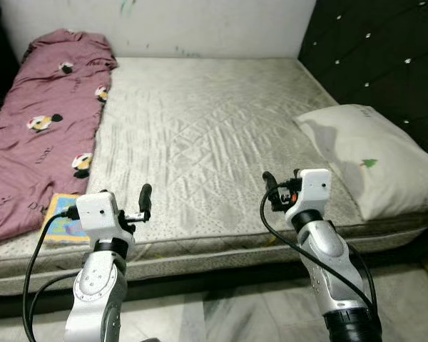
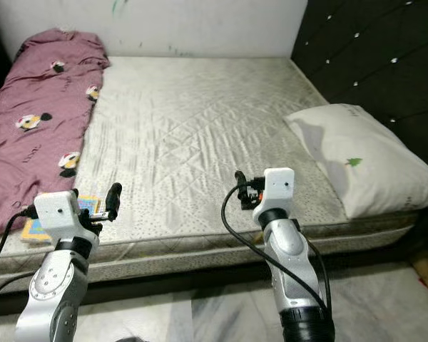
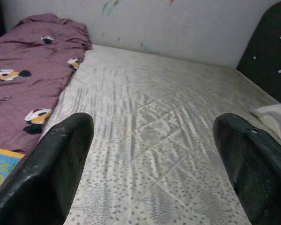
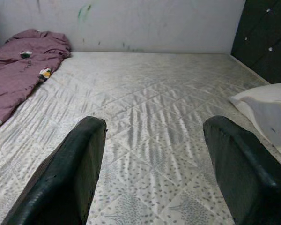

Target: Clean up the room

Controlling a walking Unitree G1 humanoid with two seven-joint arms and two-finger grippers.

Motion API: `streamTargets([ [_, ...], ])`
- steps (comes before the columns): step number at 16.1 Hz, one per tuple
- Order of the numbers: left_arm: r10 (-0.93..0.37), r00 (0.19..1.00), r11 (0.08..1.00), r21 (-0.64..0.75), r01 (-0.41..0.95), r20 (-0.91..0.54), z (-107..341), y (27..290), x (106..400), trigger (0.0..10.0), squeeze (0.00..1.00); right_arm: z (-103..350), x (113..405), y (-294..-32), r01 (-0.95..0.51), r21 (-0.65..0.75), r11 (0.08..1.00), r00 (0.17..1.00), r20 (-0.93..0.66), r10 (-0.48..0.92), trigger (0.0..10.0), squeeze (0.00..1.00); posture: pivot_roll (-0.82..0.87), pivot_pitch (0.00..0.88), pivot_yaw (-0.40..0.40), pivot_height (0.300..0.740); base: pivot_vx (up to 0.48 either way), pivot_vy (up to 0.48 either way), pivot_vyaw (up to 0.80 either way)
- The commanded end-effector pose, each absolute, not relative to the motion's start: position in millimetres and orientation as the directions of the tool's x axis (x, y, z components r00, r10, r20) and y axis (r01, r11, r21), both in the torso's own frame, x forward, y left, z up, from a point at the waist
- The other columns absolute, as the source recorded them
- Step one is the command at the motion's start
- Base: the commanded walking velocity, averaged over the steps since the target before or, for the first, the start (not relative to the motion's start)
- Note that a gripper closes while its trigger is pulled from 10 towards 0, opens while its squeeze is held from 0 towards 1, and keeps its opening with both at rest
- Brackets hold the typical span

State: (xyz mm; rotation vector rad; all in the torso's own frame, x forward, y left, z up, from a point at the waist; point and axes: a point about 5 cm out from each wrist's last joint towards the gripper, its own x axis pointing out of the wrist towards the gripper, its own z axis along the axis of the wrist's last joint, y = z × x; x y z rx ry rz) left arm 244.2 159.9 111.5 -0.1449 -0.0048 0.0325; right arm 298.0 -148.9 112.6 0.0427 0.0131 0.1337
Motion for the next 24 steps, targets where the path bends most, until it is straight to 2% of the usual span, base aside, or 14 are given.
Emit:
streamTargets([
  [1,0.022,0.999,0.990,-0.143,-0.019,0.024,115.7,158.7,244.0,10.0,0.00,114.3,299.0,-153.2,-0.116,0.037,0.993,0.993,-0.006,0.117,10.0,0.00,-0.03,0.057,-0.039,0.740,0.356,0.000,0.00],
  [15,0.012,1.000,0.989,-0.147,-0.008,0.027,115.8,157.4,244.0,10.0,0.00,113.9,299.3,-153.9,-0.115,0.029,0.993,0.993,-0.007,0.115,10.0,0.00,-0.03,0.052,-0.039,0.740,0.368,0.000,0.00],
  [19,0.031,0.999,0.987,-0.158,-0.030,0.008,113.1,156.8,245.0,10.0,0.00,112.8,299.2,-154.6,-0.114,0.027,0.993,0.993,-0.010,0.114,10.0,0.00,-0.03,0.048,-0.039,0.740,0.000,0.000,0.00],
  [24,0.044,0.999,0.984,-0.170,-0.045,-0.008,110.2,158.8,244.1,10.0,0.00,108.1,296.5,-157.9,-0.101,0.024,0.995,0.994,-0.026,0.102,10.0,0.00,-0.03,0.048,-0.039,0.740,0.000,0.473,0.00],
])
